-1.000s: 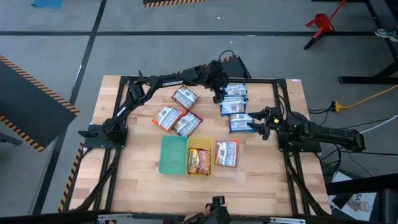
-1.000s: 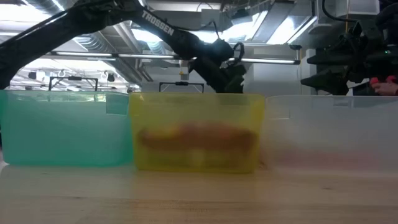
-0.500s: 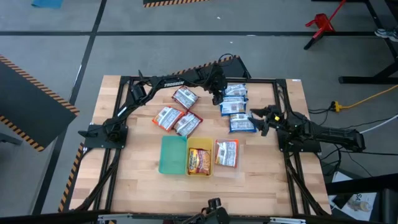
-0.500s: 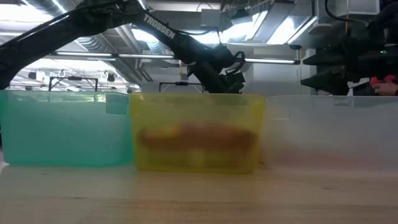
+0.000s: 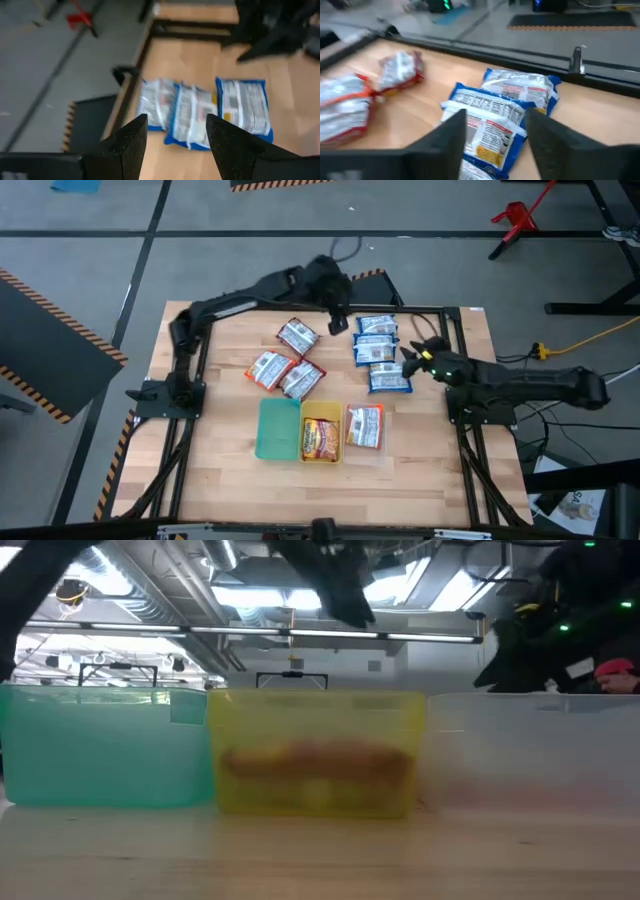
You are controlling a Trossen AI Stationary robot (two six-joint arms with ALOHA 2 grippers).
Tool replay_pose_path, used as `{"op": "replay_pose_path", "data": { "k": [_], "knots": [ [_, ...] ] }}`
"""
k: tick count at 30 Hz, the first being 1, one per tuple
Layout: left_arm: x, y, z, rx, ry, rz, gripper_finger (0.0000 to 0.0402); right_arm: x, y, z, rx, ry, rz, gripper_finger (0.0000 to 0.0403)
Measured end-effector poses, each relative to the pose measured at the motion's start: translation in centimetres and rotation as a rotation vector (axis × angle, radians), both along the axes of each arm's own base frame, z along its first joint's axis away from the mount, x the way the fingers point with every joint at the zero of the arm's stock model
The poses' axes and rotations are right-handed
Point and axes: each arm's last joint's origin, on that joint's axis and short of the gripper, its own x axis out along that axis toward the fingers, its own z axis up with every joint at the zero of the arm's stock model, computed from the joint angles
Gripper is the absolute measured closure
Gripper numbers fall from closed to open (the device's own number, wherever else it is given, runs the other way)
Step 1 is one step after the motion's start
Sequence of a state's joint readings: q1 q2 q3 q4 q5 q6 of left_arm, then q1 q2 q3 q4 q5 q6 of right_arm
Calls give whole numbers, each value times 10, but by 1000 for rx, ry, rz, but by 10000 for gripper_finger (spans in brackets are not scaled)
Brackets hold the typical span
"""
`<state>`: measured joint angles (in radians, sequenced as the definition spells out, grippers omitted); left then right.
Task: Sort Maruchan noodles
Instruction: Put the top blue noodle pack into the green bin
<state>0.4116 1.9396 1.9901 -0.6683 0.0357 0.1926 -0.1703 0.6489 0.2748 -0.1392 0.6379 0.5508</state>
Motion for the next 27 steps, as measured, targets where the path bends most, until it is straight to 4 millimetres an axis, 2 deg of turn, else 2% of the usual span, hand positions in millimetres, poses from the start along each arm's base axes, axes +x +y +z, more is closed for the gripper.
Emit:
{"op": "replay_pose_path", "data": {
  "k": [5, 7, 10, 14, 19, 23, 27],
  "knots": [
    [-32, -18, 49, 93, -85, 67, 205, 35, -8, 12, -28, 120, -97, 355],
    [-47, -23, 68, 122, -129, 88, 205, 45, -15, 14, -56, 211, -159, 390],
    [-62, -29, 83, 129, -163, 100, 205, 59, -34, 18, -28, 302, -242, 387],
    [-76, -35, 92, 108, -167, 114, 205, 69, -69, 15, 68, 396, -281, 400],
    [-81, -37, 86, 68, -96, 120, 205, 64, -108, 1, 186, 458, -316, 401],
    [-84, -38, 82, 50, -46, 123, 205, 55, -127, -14, 292, 483, -321, 400],
    [-84, -39, 80, 42, -26, 124, 205, 58, -136, -28, 365, 469, -271, 402]
  ]
}}
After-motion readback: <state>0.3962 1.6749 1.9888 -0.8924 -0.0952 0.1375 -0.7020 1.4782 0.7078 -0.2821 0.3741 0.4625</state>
